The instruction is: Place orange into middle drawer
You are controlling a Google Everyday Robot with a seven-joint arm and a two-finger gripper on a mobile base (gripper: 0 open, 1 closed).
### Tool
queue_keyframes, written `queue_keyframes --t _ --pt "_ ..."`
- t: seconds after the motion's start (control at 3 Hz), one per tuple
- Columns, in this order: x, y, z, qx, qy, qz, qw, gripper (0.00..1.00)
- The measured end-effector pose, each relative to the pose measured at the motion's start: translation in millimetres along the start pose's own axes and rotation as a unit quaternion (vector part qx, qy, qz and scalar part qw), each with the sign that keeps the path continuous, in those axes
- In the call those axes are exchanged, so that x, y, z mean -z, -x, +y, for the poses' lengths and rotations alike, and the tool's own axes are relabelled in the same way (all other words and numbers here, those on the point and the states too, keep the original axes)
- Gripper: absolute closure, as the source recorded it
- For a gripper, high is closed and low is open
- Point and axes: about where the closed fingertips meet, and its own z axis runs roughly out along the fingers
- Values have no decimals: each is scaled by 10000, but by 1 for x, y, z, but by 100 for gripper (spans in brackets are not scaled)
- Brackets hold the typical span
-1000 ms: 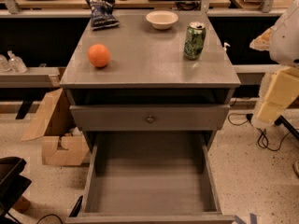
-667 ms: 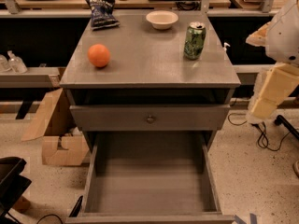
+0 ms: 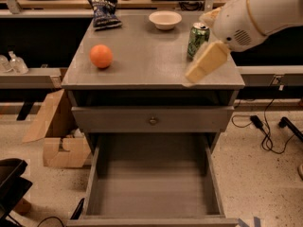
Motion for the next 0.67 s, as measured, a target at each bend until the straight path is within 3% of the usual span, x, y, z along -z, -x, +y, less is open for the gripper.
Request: queue_keyframes --t 0.33,0.67 --pt "-37 39 -27 -224 -248 -882 9955 0" --pt "-35 51 -46 -255 -620 -1097 9917 0"
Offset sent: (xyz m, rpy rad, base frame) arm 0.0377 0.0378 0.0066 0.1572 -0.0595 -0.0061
